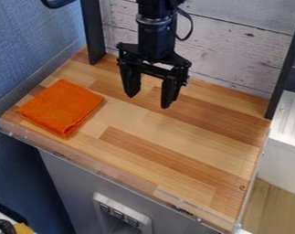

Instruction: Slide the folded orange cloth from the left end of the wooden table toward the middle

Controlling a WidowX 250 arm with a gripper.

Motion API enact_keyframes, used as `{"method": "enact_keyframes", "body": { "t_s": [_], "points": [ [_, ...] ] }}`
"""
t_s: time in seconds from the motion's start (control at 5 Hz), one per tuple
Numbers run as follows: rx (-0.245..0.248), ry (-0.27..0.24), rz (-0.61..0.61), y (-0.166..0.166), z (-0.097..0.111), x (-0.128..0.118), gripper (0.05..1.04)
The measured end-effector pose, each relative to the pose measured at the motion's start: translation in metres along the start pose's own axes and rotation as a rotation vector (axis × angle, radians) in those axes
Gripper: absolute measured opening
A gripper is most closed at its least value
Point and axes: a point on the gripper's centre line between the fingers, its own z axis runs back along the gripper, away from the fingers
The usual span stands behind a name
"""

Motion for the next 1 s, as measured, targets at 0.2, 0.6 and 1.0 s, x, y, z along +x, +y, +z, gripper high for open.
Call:
{"method": "enact_keyframes", "body": {
  "t_s": [0.2,0.6,1.0],
  "points": [
    [-0.003,0.006,0.057,0.009,-0.002,-0.002,0.999],
    [-0.013,-0.002,0.254,0.05,-0.016,-0.014,0.999],
    [-0.021,-0.056,0.44,0.092,-0.019,-0.028,0.999]
  ]
}}
